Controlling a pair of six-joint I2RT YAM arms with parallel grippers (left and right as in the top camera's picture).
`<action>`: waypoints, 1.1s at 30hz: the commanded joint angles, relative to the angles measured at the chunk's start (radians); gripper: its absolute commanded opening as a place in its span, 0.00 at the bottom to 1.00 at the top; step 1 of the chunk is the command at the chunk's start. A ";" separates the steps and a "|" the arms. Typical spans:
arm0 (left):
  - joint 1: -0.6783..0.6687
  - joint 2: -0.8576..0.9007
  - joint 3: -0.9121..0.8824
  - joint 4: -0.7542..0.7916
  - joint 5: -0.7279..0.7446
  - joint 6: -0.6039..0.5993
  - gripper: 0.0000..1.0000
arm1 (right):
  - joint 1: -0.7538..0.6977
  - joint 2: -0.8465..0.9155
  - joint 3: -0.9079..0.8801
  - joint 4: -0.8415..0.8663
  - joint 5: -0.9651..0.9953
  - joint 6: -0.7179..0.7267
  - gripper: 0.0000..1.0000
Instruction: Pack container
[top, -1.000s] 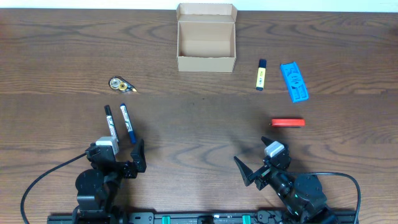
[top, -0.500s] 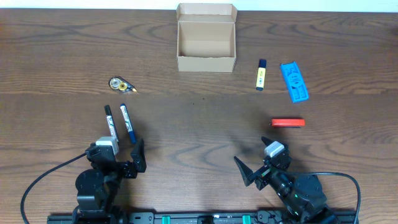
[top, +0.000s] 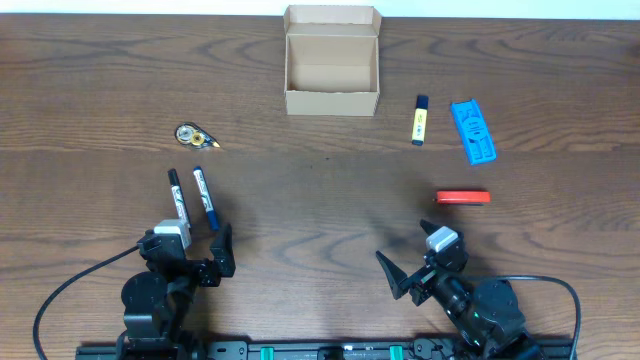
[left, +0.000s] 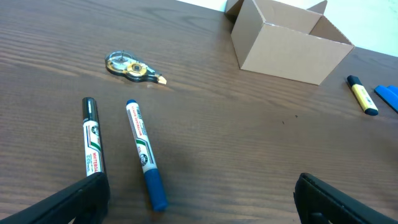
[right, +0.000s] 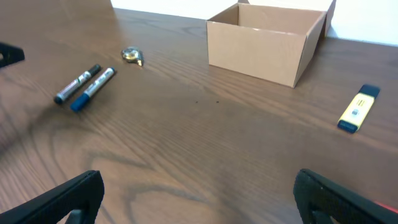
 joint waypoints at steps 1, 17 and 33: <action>0.006 -0.006 -0.019 0.000 0.006 -0.014 0.95 | -0.013 -0.010 -0.008 0.003 0.011 0.142 0.99; 0.006 -0.006 -0.019 0.000 0.006 -0.014 0.95 | -0.013 0.050 -0.006 0.150 0.002 0.480 0.99; 0.006 -0.006 -0.019 0.000 0.006 -0.014 0.95 | -0.137 0.898 0.554 0.230 0.007 0.221 0.99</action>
